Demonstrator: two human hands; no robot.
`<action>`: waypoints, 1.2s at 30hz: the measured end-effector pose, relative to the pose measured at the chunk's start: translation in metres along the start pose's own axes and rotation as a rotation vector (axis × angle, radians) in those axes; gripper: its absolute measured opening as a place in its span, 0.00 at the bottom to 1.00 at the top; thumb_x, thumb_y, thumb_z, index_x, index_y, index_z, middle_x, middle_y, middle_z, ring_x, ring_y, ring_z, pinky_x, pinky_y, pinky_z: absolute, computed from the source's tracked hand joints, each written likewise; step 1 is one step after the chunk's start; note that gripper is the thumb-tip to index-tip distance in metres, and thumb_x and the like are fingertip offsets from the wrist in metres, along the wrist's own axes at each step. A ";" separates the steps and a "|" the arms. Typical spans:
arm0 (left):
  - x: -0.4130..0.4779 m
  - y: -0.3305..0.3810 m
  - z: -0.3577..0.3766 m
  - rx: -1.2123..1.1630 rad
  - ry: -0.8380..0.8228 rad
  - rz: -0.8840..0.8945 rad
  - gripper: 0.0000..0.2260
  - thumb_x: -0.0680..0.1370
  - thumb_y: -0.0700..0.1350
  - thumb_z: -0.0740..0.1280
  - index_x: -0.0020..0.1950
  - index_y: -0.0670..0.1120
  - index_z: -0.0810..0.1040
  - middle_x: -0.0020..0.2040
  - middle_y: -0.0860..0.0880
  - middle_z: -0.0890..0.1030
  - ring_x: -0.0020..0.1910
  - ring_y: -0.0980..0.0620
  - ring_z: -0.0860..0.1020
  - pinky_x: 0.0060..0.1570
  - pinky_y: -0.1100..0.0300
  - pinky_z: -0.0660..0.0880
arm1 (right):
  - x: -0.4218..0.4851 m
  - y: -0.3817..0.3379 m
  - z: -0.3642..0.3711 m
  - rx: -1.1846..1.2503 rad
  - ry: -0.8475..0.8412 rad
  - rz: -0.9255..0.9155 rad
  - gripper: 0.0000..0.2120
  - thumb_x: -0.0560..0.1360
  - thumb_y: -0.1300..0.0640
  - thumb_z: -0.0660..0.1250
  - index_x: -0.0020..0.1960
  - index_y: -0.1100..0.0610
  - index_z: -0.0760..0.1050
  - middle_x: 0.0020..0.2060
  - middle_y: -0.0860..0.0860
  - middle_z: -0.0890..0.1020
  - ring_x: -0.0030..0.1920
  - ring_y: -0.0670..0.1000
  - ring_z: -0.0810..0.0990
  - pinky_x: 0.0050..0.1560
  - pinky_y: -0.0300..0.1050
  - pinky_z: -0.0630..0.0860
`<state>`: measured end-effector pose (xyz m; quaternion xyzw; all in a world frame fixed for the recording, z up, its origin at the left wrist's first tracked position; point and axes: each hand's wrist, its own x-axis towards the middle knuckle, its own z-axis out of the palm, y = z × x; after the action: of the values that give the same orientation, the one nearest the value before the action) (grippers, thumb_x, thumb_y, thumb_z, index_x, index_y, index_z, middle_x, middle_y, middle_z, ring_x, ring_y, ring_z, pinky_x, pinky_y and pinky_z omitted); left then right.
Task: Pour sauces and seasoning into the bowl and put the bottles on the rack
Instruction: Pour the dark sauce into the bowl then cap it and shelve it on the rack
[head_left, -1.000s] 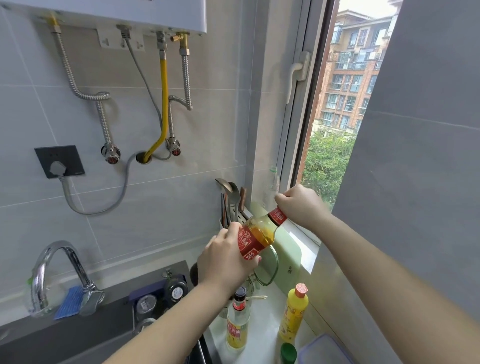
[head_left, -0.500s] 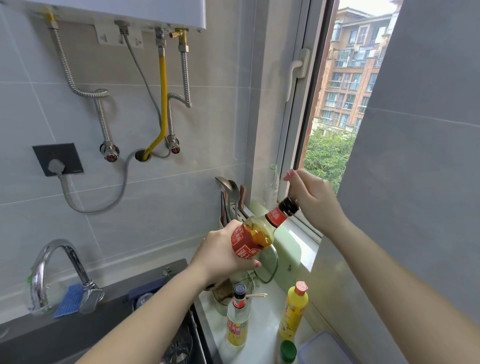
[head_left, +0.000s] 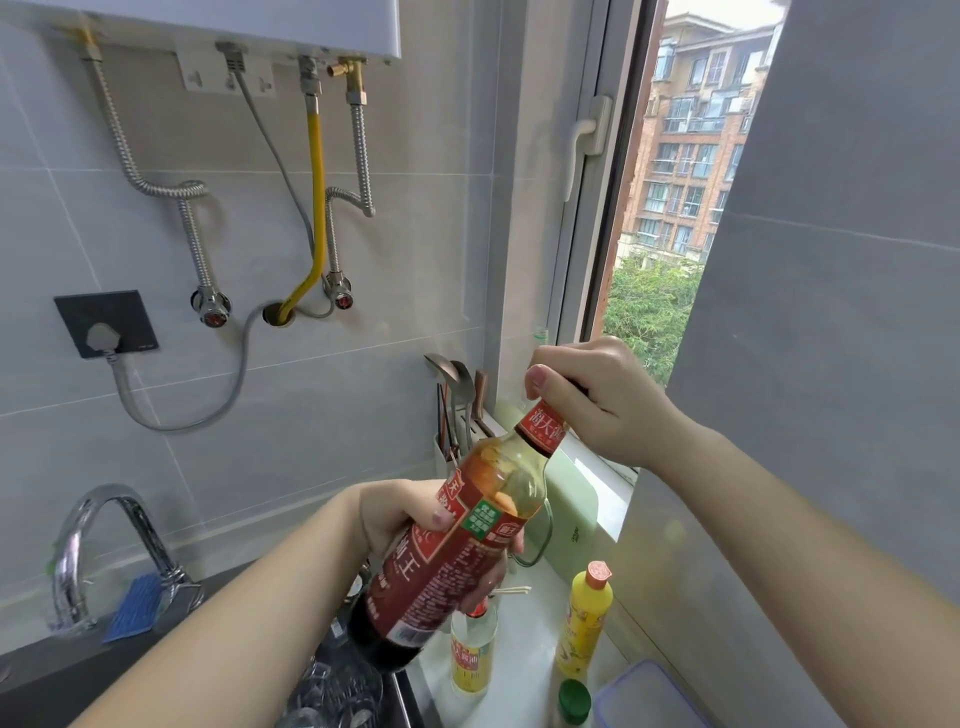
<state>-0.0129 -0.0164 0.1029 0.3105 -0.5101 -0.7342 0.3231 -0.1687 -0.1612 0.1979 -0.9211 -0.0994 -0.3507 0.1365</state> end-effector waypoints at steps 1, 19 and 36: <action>0.000 -0.001 0.000 -0.025 -0.021 0.003 0.31 0.67 0.52 0.77 0.63 0.38 0.71 0.48 0.41 0.81 0.45 0.44 0.81 0.49 0.50 0.77 | 0.001 -0.001 0.001 0.022 0.005 0.013 0.26 0.82 0.48 0.54 0.33 0.64 0.71 0.21 0.54 0.68 0.22 0.49 0.66 0.25 0.38 0.62; 0.037 -0.027 0.017 1.171 1.560 -0.087 0.25 0.64 0.65 0.73 0.54 0.57 0.70 0.45 0.56 0.80 0.44 0.52 0.79 0.43 0.56 0.78 | -0.011 0.034 0.030 -0.440 -0.132 0.800 0.25 0.79 0.47 0.56 0.27 0.58 0.63 0.27 0.53 0.69 0.28 0.55 0.68 0.30 0.41 0.64; 0.028 -0.053 -0.001 1.515 1.697 0.025 0.25 0.65 0.59 0.74 0.58 0.52 0.74 0.46 0.54 0.81 0.43 0.49 0.79 0.41 0.55 0.77 | -0.029 0.029 0.042 0.190 0.015 0.945 0.41 0.75 0.29 0.51 0.30 0.67 0.72 0.23 0.61 0.77 0.20 0.50 0.71 0.27 0.46 0.72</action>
<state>-0.0367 -0.0249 0.0486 0.8177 -0.4423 0.2132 0.3005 -0.1552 -0.1777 0.1429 -0.8465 0.2994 -0.2463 0.3649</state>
